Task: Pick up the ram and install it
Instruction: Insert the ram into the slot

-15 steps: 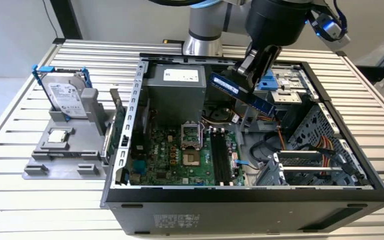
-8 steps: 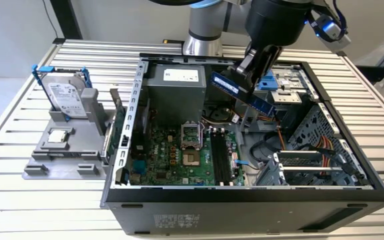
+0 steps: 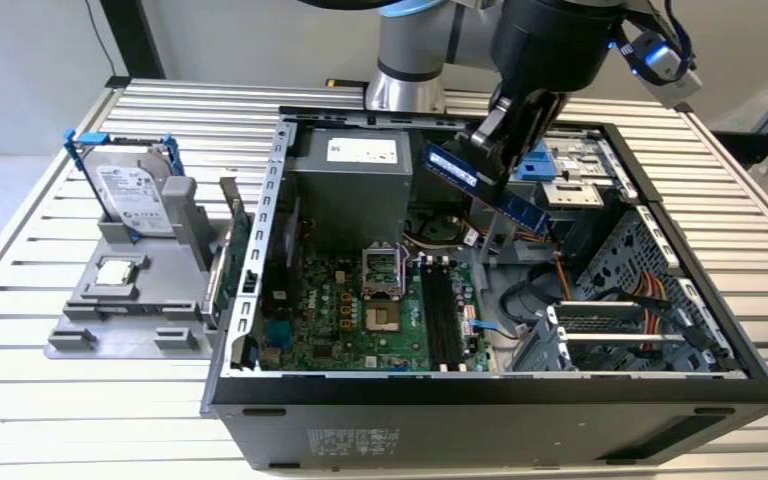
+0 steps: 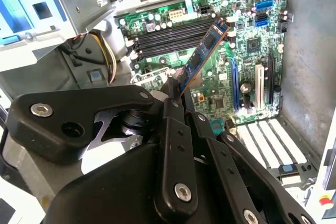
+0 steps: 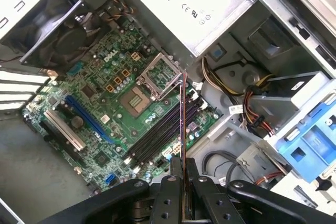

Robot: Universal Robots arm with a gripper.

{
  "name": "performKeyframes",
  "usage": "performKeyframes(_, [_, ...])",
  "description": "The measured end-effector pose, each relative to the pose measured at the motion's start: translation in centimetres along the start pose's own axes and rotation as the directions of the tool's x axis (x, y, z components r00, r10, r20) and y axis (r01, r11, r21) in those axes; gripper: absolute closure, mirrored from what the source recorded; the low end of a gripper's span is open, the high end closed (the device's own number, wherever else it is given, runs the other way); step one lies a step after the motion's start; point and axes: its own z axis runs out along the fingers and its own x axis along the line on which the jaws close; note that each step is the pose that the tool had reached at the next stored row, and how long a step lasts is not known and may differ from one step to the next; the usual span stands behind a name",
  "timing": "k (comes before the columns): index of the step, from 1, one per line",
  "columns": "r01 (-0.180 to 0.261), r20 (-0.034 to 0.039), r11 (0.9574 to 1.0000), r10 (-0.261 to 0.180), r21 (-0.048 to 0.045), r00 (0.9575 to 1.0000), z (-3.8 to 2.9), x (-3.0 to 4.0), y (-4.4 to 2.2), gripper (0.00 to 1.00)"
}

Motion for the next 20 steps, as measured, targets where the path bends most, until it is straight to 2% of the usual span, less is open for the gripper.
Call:
performKeyframes(5, [-0.028, 0.001, 0.9996, 0.028, -0.0007, 0.9996, 0.0, 0.0, 0.0, 1.0])
performKeyframes(9, [-0.061, 0.0021, 0.9981, 0.061, -0.0015, 0.9981, 0.0, 0.0, 0.0, 1.0])
performKeyframes(15, [-0.089, 0.0032, 0.9961, 0.089, -0.0025, 0.9961, 0.0, 0.02, -0.02, 1.0])
performKeyframes(20, [-0.112, 0.0099, 0.9937, 0.112, -0.0107, 0.9937, 0.0, 0.03, -0.04, 1.0])
